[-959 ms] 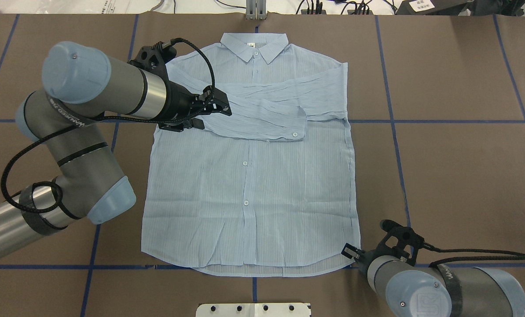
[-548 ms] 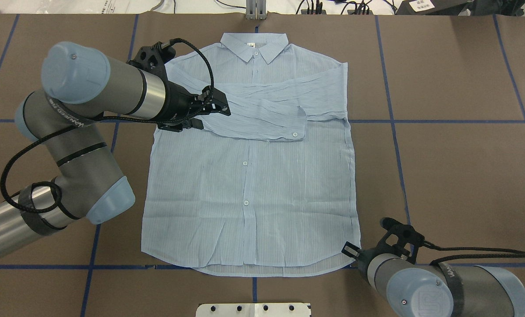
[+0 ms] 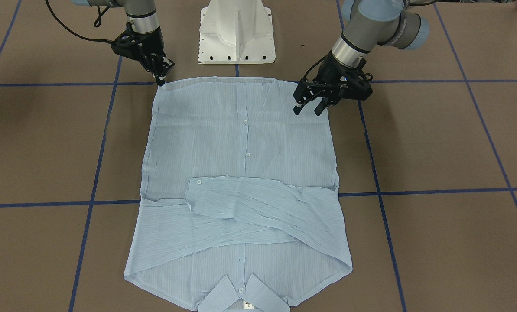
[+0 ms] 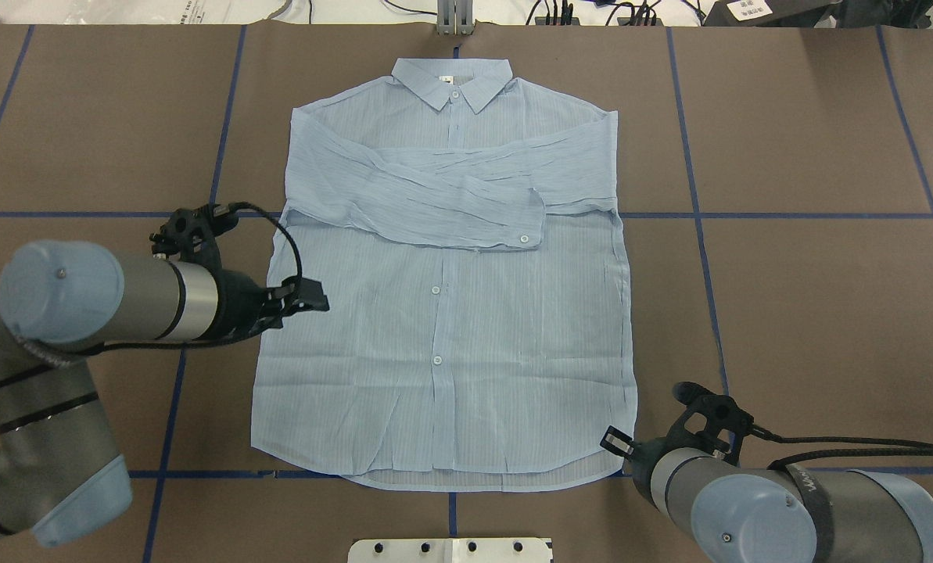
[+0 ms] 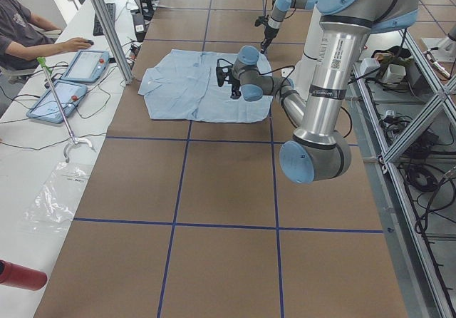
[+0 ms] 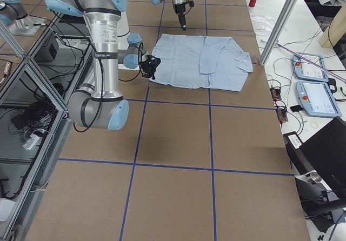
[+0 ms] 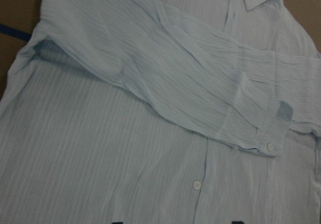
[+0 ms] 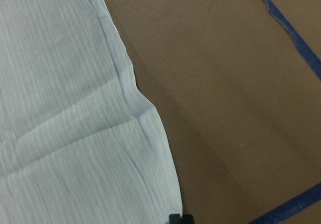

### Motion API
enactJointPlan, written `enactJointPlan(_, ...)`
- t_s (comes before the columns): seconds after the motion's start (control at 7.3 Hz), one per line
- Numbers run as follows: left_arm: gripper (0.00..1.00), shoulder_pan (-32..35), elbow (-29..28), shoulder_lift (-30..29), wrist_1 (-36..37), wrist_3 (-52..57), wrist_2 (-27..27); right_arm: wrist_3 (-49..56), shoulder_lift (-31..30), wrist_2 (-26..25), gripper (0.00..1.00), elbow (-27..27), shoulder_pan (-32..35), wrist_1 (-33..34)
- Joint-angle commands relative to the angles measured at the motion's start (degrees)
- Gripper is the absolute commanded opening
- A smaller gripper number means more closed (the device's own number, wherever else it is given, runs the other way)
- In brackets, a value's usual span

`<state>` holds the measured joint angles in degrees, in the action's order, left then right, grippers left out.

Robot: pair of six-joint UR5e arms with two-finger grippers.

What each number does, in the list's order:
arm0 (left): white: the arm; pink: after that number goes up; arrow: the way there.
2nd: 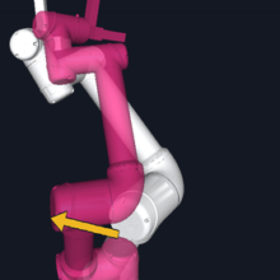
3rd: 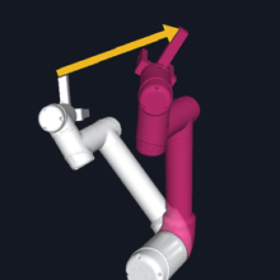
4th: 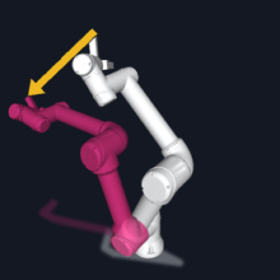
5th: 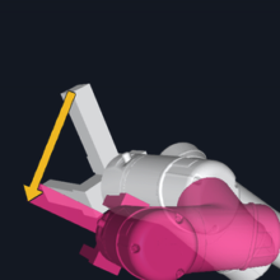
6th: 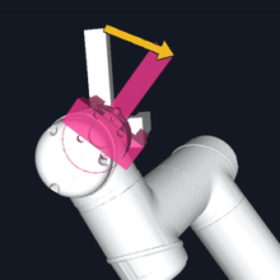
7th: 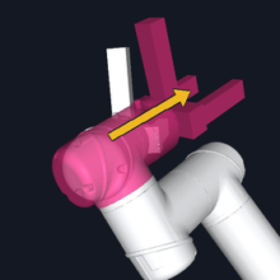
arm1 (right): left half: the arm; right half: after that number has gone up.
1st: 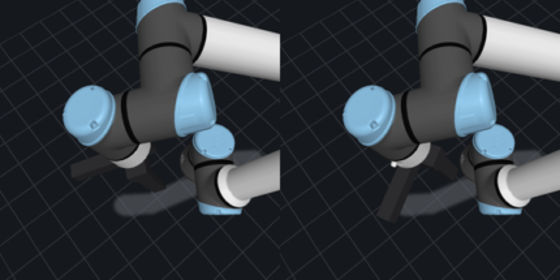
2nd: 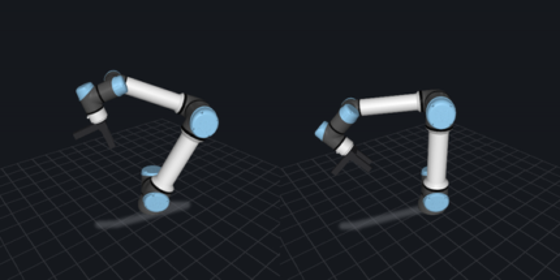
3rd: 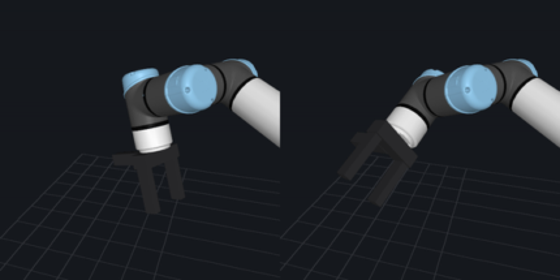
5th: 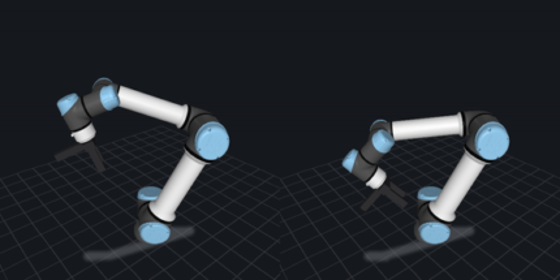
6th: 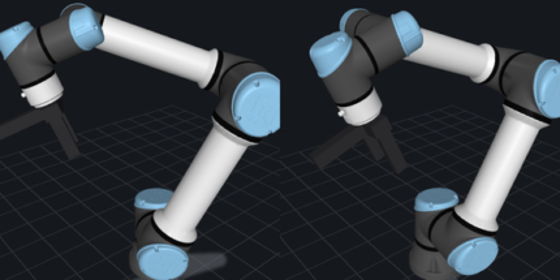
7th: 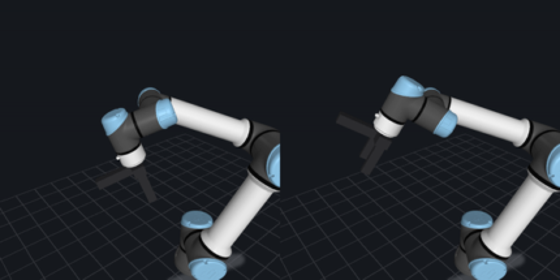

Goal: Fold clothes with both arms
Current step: 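Move the left gripper down to the hem corner nearest it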

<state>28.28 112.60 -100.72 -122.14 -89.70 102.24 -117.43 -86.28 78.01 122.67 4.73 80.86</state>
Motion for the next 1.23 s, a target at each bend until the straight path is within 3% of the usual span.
enactJointPlan(0.0,0.78,-9.0,2.2,7.5,0.8,-3.6,-5.4,0.0,0.3,0.0,0.00,-0.1,-0.1,0.0)
enactJointPlan(0.55,0.70,-14.8,2.5,7.6,6.1,-9.6,-6.6,0.0,0.3,0.0,0.00,0.1,-0.1,0.0)
enactJointPlan(0.69,0.59,-15.2,2.5,7.6,6.1,-10.2,-6.7,0.0,0.4,0.0,0.00,0.2,-0.1,0.0)
enactJointPlan(0.96,0.00,-16.5,3.3,7.7,6.2,-14.3,-6.8,0.0,0.4,-0.1,0.00,0.2,0.0,0.0)
enactJointPlan(1.1,0.00,-16.2,4.9,8.0,7.2,-14.2,-6.8,0.0,0.4,-0.1,0.00,0.4,0.1,0.0)
